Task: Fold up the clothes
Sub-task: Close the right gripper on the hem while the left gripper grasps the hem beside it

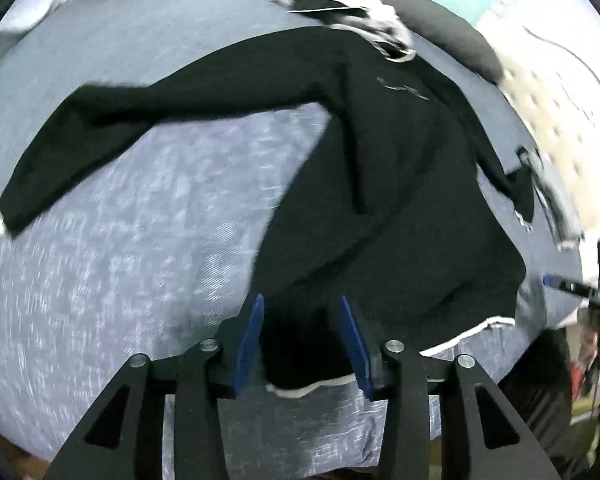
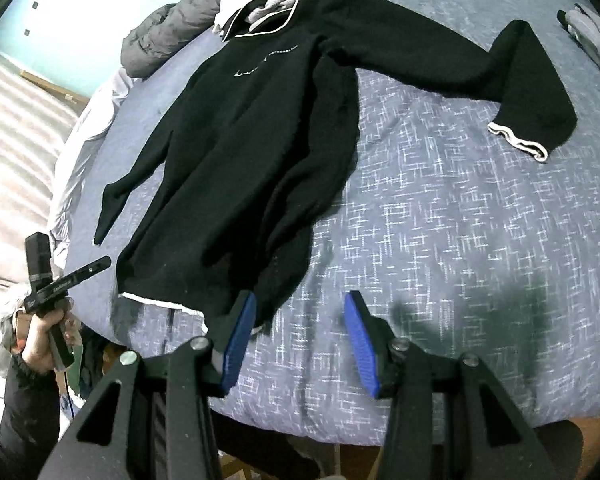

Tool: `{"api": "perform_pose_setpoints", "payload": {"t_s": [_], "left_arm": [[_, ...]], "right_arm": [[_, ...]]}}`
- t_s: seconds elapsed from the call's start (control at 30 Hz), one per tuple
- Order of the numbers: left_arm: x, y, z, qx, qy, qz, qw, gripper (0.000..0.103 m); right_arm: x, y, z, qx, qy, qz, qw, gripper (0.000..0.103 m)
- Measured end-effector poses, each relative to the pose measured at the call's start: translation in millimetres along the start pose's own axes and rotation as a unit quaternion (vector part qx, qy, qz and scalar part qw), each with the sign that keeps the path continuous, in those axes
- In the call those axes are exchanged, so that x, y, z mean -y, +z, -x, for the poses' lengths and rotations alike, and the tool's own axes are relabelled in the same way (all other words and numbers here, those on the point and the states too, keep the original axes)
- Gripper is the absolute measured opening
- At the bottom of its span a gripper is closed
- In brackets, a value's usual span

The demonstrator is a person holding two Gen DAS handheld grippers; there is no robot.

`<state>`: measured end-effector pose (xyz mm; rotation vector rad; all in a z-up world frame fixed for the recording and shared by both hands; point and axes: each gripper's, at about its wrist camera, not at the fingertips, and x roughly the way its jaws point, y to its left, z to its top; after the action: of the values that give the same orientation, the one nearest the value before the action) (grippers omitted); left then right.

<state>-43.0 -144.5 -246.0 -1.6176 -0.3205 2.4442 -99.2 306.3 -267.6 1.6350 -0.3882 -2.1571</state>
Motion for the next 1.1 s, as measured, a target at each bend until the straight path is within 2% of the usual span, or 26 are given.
{"api": "perform_pose_setpoints", "payload": {"t_s": [0.13,0.33,0.5,0.6,0.67,0.7,0.73,0.8,0.97,1.1], "left_arm": [[18,3,-18,-0.01,0.011,-0.031,0.9994,0.048],[14,3,-37,-0.034,0.008,-0.041,0.9985,0.048],[16,-4,-46,-0.04,0.005,-0.048,0.998,0.047],[12,-6,-48,-0.041,-0.001,-0.04,0.9984,0.04],[8,-7,-50,-0.041,0.001,-0.036,0.9985,0.034],[7,-7,-50,-0.042,0.002,-0.035,0.9985,0.033],[5,-7,-49,-0.042,0.001,-0.032,0.9986,0.033],[4,-7,-46,-0.038,0.002,-0.028,0.9989,0.033],[-4,-3,-38,-0.037,0.016,-0.011,0.9991,0.035],[-2,-3,-34,-0.039,0.009,-0.014,0.9991,0.048]], "right_arm": [[-9,-1,-17,-0.015,0.001,-0.003,1.0,0.049],[-15,0,-45,-0.039,-0.004,-0.007,0.999,0.049],[-21,2,-65,-0.051,0.002,-0.004,0.999,0.049],[-22,2,-77,-0.06,-0.002,-0.001,0.998,0.049],[-21,0,-81,-0.058,0.001,0.003,0.998,0.042],[-21,-1,-82,-0.056,0.003,0.005,0.998,0.025],[-20,-3,-83,-0.055,0.005,0.008,0.998,0.014],[-20,-4,-78,-0.046,0.009,0.017,0.999,0.007],[-14,-1,-41,-0.004,0.014,0.034,0.999,0.005],[6,0,4,0.03,0.015,0.034,0.999,0.005]]}}
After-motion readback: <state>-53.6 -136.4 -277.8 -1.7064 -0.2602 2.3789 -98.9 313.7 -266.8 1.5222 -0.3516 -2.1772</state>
